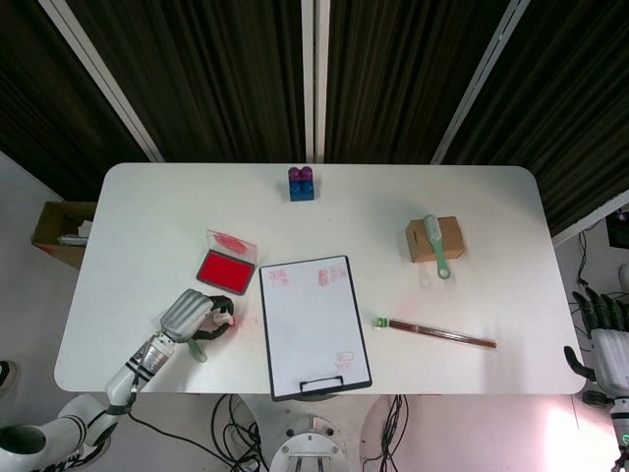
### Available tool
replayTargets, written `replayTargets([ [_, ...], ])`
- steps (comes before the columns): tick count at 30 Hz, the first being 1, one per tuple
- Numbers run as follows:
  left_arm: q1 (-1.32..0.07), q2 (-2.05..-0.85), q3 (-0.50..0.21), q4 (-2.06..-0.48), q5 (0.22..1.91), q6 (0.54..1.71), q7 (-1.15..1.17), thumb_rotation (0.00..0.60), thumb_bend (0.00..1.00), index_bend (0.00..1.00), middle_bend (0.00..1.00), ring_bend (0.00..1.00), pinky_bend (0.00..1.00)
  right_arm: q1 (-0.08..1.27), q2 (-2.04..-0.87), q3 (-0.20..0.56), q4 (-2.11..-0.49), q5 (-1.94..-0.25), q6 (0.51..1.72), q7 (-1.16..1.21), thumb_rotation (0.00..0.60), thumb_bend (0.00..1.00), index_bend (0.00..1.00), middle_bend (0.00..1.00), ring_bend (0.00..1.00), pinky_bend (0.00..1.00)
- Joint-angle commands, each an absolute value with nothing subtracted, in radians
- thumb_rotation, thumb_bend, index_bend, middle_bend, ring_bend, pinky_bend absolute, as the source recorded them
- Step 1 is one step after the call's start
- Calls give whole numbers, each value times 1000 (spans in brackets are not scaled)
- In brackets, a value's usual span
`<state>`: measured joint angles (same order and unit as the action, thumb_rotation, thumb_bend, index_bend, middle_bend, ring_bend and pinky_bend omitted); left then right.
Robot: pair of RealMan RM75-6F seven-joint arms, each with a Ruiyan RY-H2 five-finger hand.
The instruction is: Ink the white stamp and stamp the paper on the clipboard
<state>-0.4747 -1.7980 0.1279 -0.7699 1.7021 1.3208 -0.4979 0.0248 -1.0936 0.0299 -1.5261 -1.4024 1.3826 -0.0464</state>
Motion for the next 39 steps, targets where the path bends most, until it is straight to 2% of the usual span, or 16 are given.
replayTargets([
  [1, -474, -1799, 127, -767, 1703, 1325, -500, 600, 412, 463, 535, 1000, 978, 25, -1093, 30, -1527, -1402, 1383, -47, 600, 263, 0, 0, 0, 0],
  [32, -470, -1794, 138, -753, 1733, 1367, -469, 600, 369, 438, 494, 1000, 978, 26, -1086, 28, -1541, -1402, 1382, -59, 600, 264, 0, 0, 0, 0],
  [39, -468, -1785, 133, -766, 1737, 1388, -461, 600, 348, 403, 467, 1000, 978, 23, -1083, 30, -1541, -1401, 1389, -54, 600, 263, 0, 0, 0, 0],
])
